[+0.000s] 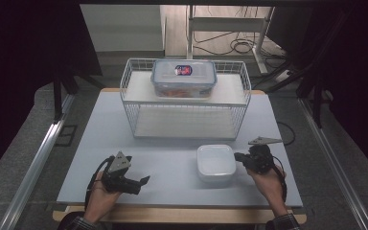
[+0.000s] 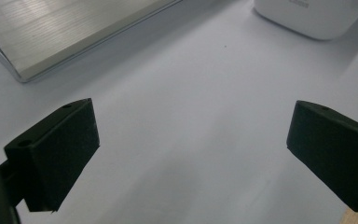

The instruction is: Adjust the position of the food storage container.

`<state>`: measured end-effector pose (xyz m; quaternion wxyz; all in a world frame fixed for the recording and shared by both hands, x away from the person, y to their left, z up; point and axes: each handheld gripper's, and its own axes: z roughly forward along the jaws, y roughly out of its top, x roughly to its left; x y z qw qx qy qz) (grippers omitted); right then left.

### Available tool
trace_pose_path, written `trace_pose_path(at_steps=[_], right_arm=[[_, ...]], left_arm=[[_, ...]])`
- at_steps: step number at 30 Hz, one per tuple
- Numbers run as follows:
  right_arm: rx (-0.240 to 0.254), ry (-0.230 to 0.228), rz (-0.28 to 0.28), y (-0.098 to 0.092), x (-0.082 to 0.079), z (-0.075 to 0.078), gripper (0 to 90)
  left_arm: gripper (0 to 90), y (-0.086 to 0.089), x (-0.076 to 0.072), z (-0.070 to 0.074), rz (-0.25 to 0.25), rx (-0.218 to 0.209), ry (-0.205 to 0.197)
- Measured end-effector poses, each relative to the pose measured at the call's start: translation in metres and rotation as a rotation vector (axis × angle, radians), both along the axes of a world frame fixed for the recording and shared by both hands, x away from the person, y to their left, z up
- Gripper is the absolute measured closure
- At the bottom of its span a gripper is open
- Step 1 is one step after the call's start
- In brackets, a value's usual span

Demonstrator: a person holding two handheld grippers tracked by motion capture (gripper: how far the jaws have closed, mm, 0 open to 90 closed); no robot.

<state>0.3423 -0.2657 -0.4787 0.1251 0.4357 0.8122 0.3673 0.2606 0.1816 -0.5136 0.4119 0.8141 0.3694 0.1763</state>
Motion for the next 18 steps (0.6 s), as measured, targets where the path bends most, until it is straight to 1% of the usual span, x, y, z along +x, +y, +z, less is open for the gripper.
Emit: trace_pose_path(at_steps=[1,2,3,4,5,6,7,8,9,10,14,15,16,18], right_arm=[[0.006,0.008,0.02,0.007,-0.003,0.0,89.5],[0.006,0.008,0.02,0.007,-0.003,0.0,89.5],[0.011,0.021,0.039,0.015,-0.006,-0.001,89.4],[0.011,0.021,0.039,0.015,-0.006,-0.001,89.4],[0.016,0.027,0.053,0.021,-0.008,-0.001,89.4],[0.016,0.027,0.053,0.021,-0.008,-0.001,89.4],[0.02,0.027,0.072,0.028,-0.01,-0.002,89.4],[0.02,0.027,0.072,0.028,-0.01,-0.002,89.4],[0.022,0.029,0.088,0.035,-0.011,-0.003,89.4],[0.022,0.029,0.088,0.035,-0.011,-0.003,89.4],[0.028,0.037,0.124,0.049,-0.014,-0.003,89.4],[0.025,0.037,0.142,0.055,-0.017,-0.003,89.3],[0.025,0.037,0.142,0.055,-0.017,-0.003,89.3],[0.027,0.034,0.155,0.061,-0.018,-0.004,89.3]], left_arm=[[1.9,0.0,0.0,0.0,0.0,0.0,0.0],[1.9,0.0,0.0,0.0,-0.001,0.0,0.001],[1.9,0.0,0.0,0.0,-0.001,-0.002,0.002],[1.9,0.0,0.0,0.0,-0.001,-0.002,0.002],[1.9,0.0,0.0,0.0,-0.002,-0.003,0.003],[1.9,0.0,0.0,0.0,-0.003,-0.002,0.003],[1.9,0.0,0.0,0.0,-0.003,-0.002,0.003],[1.9,0.0,0.0,0.0,-0.003,-0.002,0.003],[1.9,0.0,0.0,0.0,-0.004,-0.003,0.004],[1.9,0.0,0.0,0.0,-0.004,-0.003,0.004],[1.9,0.0,0.0,0.0,-0.004,-0.007,0.015],[2.0,0.0,0.0,0.0,-0.004,-0.008,0.017],[2.0,0.0,0.0,0.0,-0.004,-0.011,0.02],[2.1,0.001,0.0,0.0,-0.006,-0.015,0.026]])
